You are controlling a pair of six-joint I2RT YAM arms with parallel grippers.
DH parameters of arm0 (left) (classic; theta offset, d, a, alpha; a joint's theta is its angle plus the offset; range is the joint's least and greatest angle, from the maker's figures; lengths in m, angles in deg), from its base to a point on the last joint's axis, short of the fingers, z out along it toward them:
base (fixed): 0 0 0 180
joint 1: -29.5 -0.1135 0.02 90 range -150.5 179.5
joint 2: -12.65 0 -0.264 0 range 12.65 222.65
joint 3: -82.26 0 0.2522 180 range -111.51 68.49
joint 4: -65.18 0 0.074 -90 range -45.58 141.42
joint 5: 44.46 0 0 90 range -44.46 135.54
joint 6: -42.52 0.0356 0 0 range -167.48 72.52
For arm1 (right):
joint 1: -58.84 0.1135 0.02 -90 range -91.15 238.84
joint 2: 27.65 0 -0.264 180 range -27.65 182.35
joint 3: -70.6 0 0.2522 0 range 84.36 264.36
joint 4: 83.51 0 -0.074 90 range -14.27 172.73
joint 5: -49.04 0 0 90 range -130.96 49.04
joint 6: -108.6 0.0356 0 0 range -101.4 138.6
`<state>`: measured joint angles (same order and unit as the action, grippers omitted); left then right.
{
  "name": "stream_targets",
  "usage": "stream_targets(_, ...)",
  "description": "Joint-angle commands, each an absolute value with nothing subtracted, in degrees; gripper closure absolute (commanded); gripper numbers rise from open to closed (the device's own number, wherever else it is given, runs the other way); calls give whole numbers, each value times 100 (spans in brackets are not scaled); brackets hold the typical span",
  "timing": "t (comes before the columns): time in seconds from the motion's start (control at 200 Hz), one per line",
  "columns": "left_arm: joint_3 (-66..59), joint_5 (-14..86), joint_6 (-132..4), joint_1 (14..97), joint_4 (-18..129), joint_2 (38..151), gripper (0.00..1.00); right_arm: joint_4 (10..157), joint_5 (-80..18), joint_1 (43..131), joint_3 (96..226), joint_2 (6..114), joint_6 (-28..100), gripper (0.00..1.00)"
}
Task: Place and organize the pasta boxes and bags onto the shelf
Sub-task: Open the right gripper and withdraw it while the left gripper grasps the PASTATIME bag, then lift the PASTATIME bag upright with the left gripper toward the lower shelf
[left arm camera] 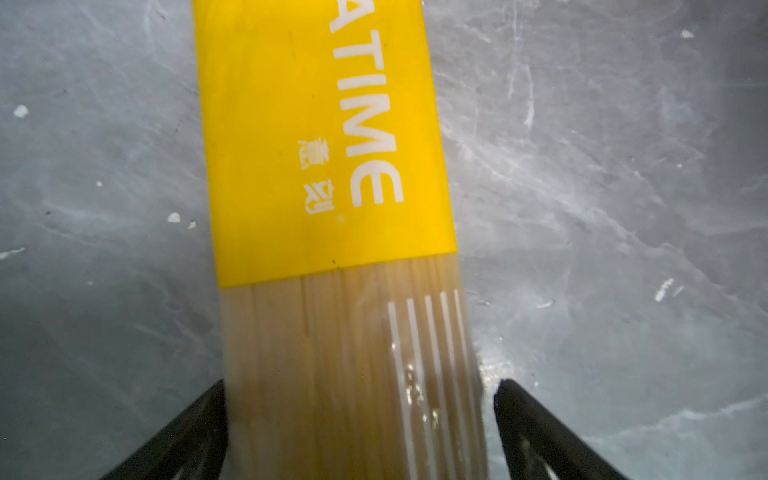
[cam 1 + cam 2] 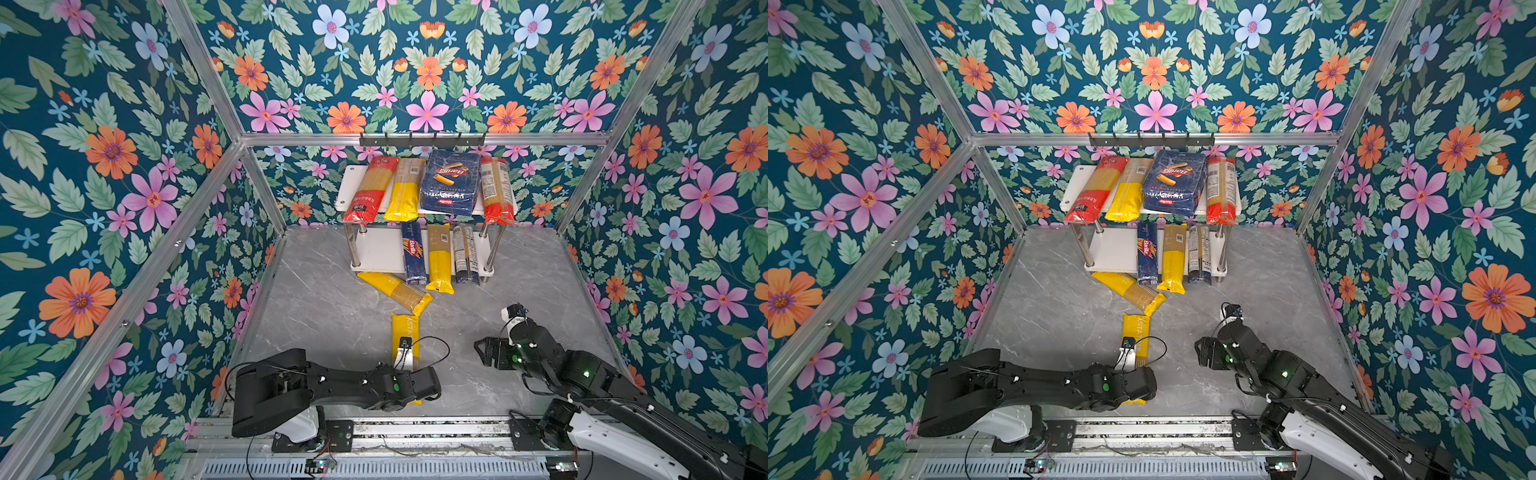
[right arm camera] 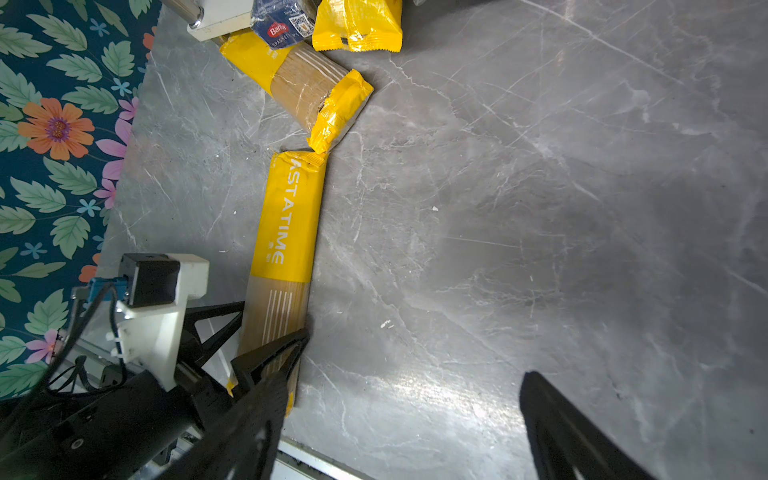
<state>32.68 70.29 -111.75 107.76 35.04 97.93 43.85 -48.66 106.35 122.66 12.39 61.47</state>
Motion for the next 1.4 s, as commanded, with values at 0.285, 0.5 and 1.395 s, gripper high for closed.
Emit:
stream_targets(0.285,3554,6657,-11349,10772,3536,9636,42,4309,-5045,10647,12328,1200,6149,11)
stream_targets(0.5,3748,6678,-11388,10772,3406,9081,78,4332,-5045,10648,12356,1224,6156,11)
stream_targets(1.395,3347,7622,-11288,10772,1702,7155,100,4815,-4764,10646,12569,1635,6083,12)
